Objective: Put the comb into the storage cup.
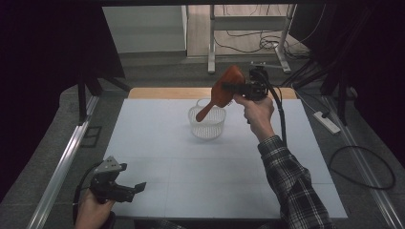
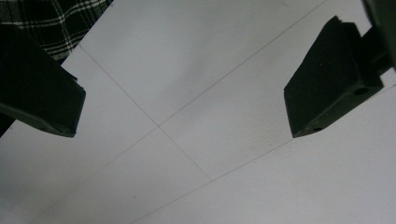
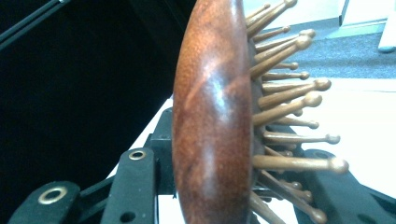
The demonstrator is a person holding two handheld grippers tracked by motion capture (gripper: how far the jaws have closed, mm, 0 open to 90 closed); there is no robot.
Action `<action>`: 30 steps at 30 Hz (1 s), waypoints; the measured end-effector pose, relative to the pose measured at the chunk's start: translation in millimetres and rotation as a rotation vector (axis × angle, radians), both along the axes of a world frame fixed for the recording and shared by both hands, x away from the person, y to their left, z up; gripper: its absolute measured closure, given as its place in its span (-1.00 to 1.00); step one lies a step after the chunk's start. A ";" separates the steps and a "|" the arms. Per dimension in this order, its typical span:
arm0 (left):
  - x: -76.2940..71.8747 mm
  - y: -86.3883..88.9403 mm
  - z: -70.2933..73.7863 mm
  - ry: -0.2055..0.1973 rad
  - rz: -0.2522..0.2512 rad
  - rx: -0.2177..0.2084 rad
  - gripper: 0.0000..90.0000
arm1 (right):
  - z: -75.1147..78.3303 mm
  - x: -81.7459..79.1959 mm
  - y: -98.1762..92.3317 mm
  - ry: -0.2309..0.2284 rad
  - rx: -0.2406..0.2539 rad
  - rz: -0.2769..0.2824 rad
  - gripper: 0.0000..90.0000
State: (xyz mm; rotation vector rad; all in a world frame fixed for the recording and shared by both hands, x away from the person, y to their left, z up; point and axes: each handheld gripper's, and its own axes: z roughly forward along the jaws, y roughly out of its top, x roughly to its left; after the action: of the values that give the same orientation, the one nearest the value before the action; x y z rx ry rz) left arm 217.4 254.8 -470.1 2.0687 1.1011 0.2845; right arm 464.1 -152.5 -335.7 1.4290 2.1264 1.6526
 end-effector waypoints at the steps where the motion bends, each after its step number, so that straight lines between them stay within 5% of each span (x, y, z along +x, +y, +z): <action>1: 0.0 0.0 -0.1 0.000 0.000 0.000 -1.00 | -1.1 0.8 0.8 0.001 -0.003 -0.001 0.25; 30: -0.3 -0.9 -0.2 -0.001 -0.004 0.006 -1.00 | -37.4 10.9 24.5 0.047 -0.090 0.001 0.25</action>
State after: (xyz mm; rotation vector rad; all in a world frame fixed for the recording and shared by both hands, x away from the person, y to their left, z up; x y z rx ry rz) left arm 217.2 253.9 -470.3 2.0753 1.0961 0.2873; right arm 475.0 -128.0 -373.1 1.4544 2.1960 1.5167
